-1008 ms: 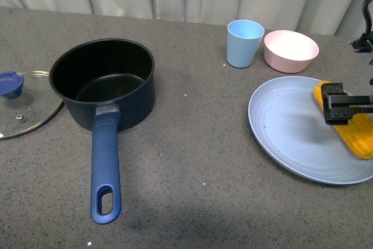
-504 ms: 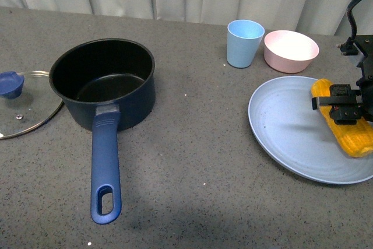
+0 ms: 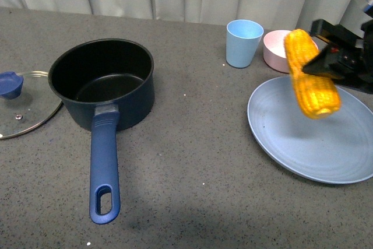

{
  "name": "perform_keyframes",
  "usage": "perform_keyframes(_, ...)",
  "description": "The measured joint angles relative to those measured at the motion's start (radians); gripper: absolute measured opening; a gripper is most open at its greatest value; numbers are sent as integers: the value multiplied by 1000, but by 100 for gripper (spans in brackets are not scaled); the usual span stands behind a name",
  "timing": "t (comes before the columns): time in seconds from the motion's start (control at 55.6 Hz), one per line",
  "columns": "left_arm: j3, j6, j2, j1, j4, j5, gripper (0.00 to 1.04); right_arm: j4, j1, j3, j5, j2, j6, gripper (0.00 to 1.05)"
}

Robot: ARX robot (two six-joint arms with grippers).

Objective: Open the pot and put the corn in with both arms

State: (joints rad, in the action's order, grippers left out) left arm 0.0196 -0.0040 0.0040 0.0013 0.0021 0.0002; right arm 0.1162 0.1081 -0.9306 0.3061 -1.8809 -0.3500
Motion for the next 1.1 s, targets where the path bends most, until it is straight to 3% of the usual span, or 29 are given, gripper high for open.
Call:
perform_keyframes(0.198,0,0,0,0,0,0,98,29,164,-37,92,-22,-176,15)
perform_keyframes(0.45,0,0,0,0,0,0,98,55,351,-235,124,-153,-362,14)
perform_keyframes(0.828,0,0,0,0,0,0,98,-57,447,-558,101,-338,-433,12)
perform_keyframes(1.098,0,0,0,0,0,0,98,-76,483,-632,86,-388,-436,12)
